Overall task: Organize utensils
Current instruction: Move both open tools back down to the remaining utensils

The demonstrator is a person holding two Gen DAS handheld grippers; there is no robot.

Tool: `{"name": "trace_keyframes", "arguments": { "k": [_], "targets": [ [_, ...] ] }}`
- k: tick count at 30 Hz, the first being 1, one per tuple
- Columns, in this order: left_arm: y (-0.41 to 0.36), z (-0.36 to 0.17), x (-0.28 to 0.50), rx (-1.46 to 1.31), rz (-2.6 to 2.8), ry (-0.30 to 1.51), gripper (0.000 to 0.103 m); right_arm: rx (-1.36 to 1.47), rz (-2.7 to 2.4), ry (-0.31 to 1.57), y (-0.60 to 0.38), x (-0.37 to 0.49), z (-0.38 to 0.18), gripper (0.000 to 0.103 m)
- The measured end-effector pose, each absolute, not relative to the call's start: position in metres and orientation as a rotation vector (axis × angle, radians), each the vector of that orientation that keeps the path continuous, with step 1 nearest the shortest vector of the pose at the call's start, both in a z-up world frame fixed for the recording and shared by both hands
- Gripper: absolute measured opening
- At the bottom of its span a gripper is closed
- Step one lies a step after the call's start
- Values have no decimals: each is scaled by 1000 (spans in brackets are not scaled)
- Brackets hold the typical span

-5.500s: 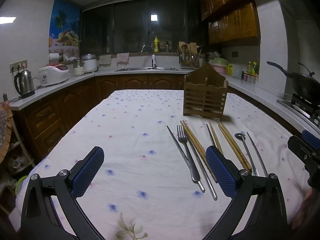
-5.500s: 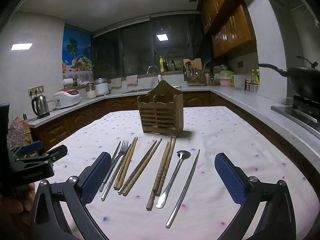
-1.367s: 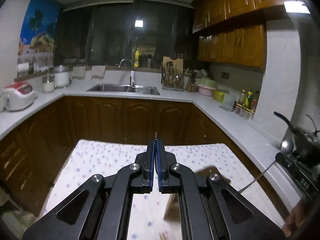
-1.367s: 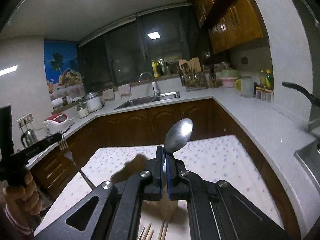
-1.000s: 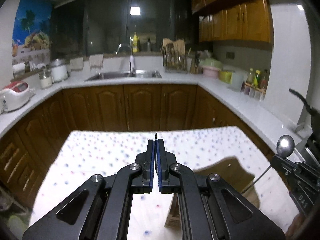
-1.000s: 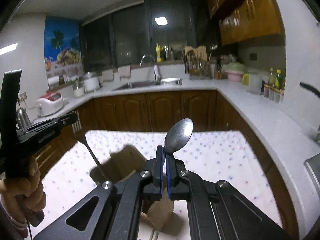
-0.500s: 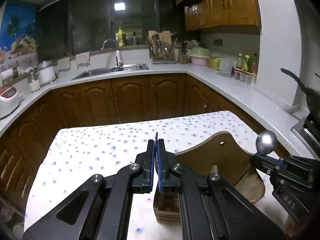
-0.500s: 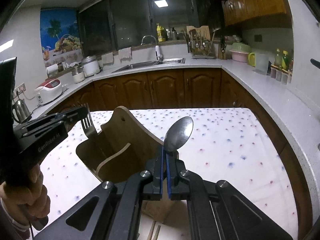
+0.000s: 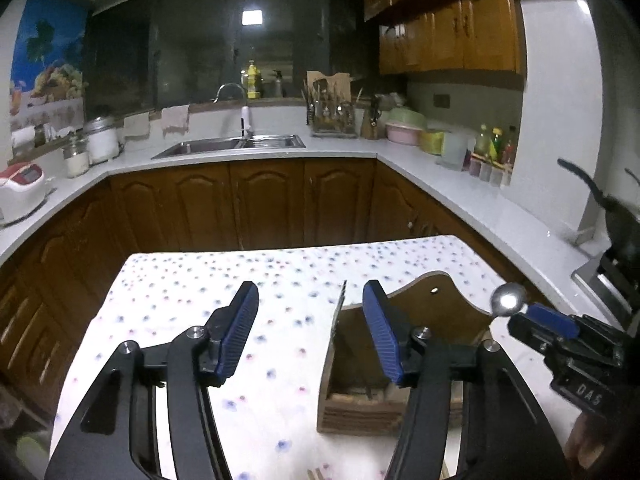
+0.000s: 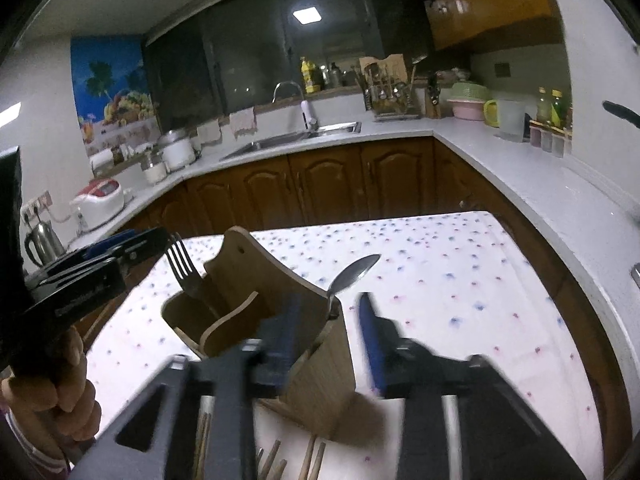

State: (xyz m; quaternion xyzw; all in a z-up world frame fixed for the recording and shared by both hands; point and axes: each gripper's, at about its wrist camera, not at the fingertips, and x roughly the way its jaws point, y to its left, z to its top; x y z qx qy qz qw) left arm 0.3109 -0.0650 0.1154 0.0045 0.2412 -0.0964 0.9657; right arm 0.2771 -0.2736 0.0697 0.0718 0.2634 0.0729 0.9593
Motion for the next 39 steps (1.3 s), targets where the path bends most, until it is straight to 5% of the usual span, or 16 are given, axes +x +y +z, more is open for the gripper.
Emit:
{"name": "trace_keyframes", "arguments": {
  "k": [3,7,12,39],
  "targets": [
    [-46,118,296,-24,-167,490,69,183,134,513,-284,263,75,50],
    [-20,116,274,-67,-132,514,78,244,112,469,-300,238,81,82],
    [4,97,244,-131,-102,572,80,279,85,420,-314,202,84,93],
    [17,-12,168,-204,-57,848,80,309,31,640,-304,115,-7,94]
  ]
}}
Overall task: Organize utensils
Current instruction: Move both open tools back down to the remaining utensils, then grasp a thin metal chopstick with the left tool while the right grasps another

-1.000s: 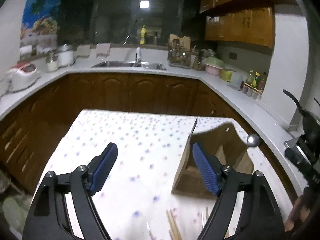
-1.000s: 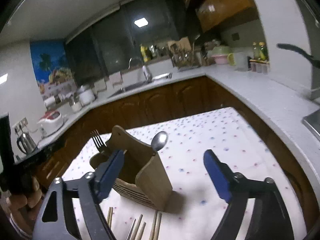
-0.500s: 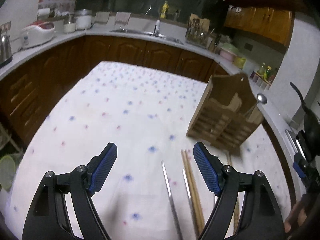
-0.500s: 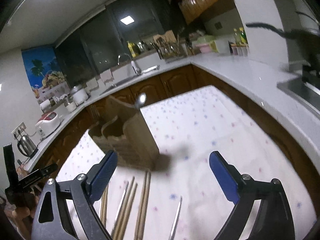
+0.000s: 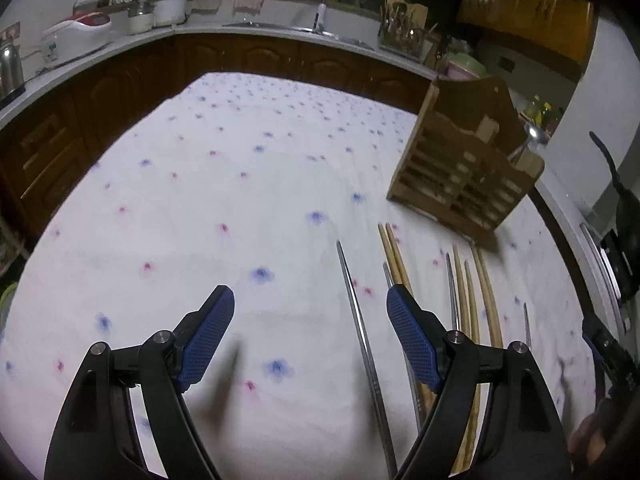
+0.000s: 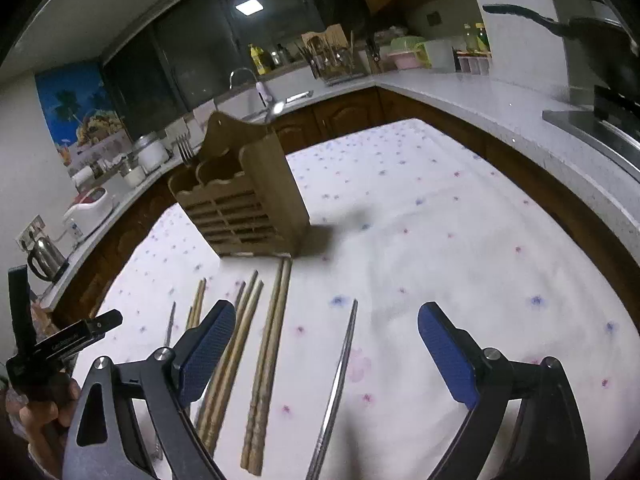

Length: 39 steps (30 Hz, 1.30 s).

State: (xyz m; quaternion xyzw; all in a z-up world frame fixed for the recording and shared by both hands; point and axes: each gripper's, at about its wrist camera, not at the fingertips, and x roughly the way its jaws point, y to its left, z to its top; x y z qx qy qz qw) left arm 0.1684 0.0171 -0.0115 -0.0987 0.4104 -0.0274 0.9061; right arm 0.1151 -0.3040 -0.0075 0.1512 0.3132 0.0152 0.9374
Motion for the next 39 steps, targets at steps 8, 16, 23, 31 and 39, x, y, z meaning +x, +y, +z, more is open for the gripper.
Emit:
{"name": "trace_keyframes", "arguments": {
  "k": [8,16,23,31,39],
  "targets": [
    [6,-21,171,-170,-70,879,80,286,11,673,-302,115,-19,87],
    [1,-30,192,-150,-88,934,63,262,9,774,-297,135,-35,50],
    [-8,-40,219,-134,-119,983,45,223,15,834,-290,152,-48,35],
    [-29,-49,231,-66,-144,1003,20,172,12,871,-285,171,-58,31],
    [-37,-48,224,-31,-221,998,6,121,48,878,-275,176,-58,7]
  ]
}}
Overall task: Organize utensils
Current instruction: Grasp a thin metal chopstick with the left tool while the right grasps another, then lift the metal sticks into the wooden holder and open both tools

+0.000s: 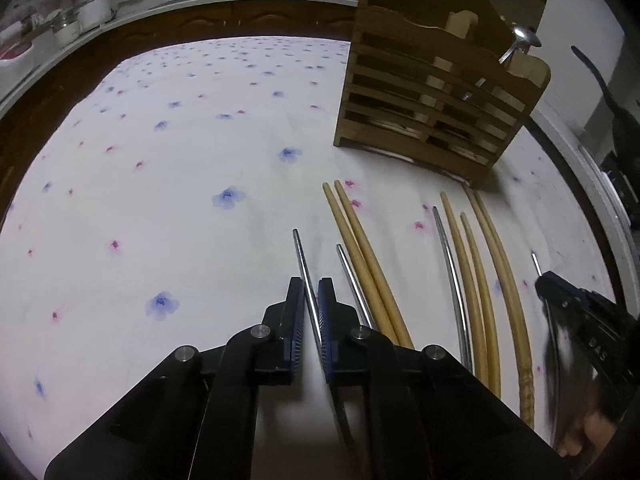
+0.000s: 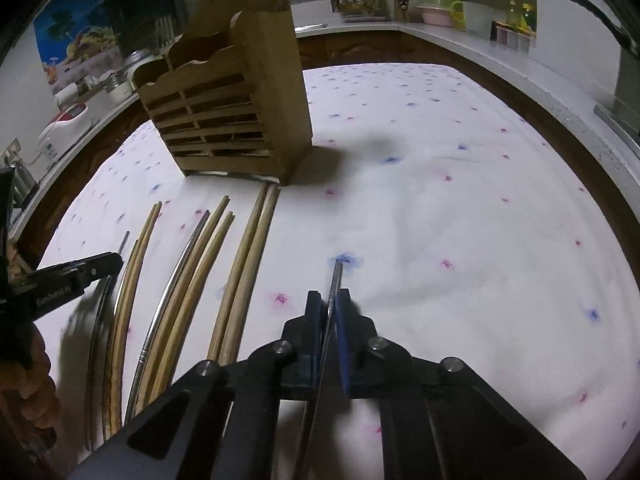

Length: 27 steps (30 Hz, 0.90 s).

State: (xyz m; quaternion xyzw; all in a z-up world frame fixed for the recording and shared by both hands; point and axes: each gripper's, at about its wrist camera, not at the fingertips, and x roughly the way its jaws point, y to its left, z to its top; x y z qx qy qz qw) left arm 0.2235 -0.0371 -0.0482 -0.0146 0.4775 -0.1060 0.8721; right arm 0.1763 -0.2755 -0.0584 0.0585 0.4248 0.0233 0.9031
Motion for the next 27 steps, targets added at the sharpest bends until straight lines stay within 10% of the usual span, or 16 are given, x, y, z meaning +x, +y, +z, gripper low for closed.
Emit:
{"name": "trace_keyframes", "arguments": {
  "k": [27],
  "targets": [
    [11,91,158,-215,-325,675,4,233,203,536,-273,126,85,4]
  ]
}}
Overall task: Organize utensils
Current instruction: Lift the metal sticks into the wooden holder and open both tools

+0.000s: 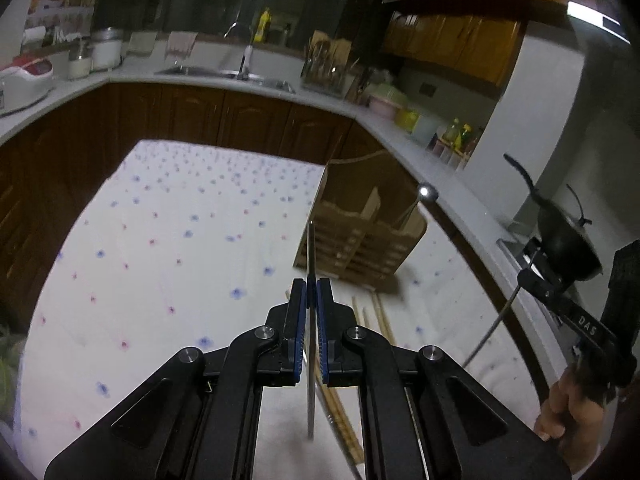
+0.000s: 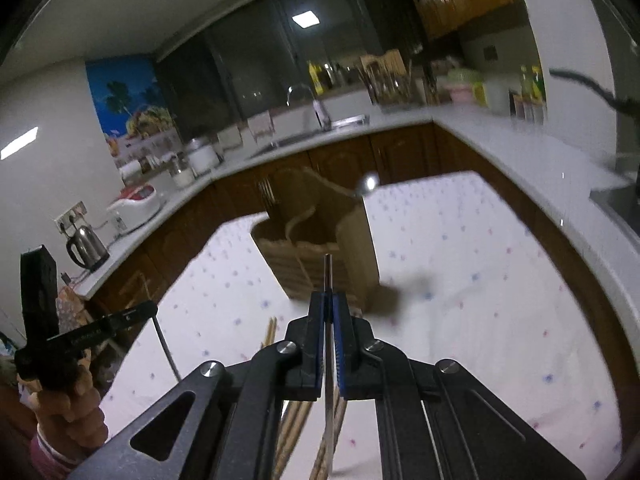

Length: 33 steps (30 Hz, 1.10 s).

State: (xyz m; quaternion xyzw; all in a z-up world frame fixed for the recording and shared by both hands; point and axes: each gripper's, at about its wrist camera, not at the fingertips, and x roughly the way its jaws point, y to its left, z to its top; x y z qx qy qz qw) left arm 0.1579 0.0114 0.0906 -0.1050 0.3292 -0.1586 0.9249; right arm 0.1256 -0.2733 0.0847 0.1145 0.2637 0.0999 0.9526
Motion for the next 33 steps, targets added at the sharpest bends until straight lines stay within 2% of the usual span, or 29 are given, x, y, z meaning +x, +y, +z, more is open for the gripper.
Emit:
{"name": "trace_keyframes", "arguments": {
  "k": [17,28,33],
  "targets": [
    [9,124,172,-206,-335,594,4,244,212,426,-277,142,126,4],
    [-2,195,224,-217,-328,408,4,288,180,271,-288,190,177,4],
    [-16,202,262,-217,-306,376,4,297,150,218,-288,224,186,4]
  ]
}}
